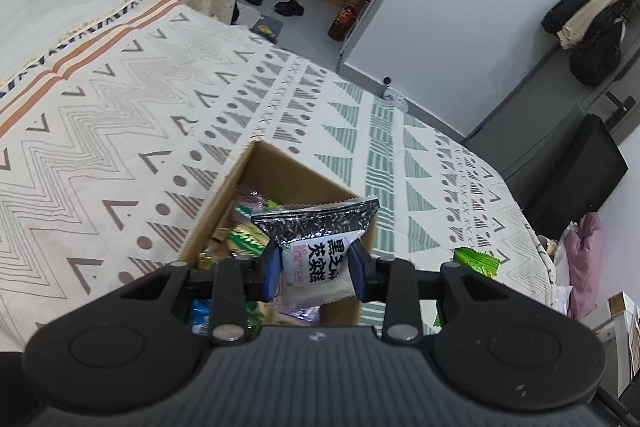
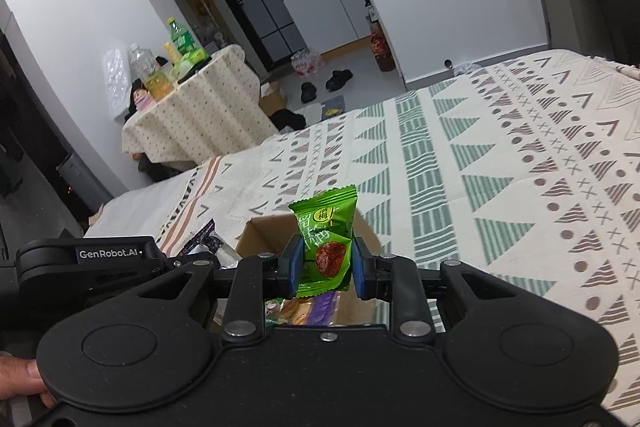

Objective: Organize snacks
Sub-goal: 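Carry both snacks over the box and open both tools to drop them inside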

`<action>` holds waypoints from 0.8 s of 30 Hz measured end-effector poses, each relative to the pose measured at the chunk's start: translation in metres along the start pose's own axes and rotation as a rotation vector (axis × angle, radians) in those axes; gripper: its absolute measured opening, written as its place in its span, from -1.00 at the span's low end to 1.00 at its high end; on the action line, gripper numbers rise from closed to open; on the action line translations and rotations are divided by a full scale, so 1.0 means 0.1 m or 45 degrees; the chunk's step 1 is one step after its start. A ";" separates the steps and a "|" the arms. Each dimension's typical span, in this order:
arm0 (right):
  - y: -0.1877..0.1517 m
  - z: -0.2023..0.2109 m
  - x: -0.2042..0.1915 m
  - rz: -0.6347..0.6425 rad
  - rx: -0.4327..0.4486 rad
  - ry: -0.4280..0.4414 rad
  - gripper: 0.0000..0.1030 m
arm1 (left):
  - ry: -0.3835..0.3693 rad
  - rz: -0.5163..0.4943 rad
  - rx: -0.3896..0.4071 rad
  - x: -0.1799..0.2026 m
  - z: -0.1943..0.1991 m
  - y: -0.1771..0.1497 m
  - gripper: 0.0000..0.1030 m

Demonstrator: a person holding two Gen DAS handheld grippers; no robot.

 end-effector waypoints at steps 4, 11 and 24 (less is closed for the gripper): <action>-0.10 -0.10 -0.11 0.014 -0.038 0.011 -0.52 | 0.014 0.038 -0.039 -0.16 -0.09 0.01 -0.26; -0.22 -0.14 -0.28 0.018 -0.101 0.040 -0.52 | 0.063 0.078 -0.063 -0.39 -0.15 0.05 0.06; -0.34 -0.06 -0.29 -0.064 -0.175 0.018 -0.17 | 0.080 0.054 -0.034 -0.45 0.03 0.07 0.54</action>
Point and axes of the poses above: each gripper's, at about its wrist camera, not at the fingertips, and z roughly against the way its jaws point, x to its right, y to its top, the point moved 3 cm from there along -z, roughly the way its jaws point, and after that the axes turned 15 degrees about x, right-handed, at the moved point
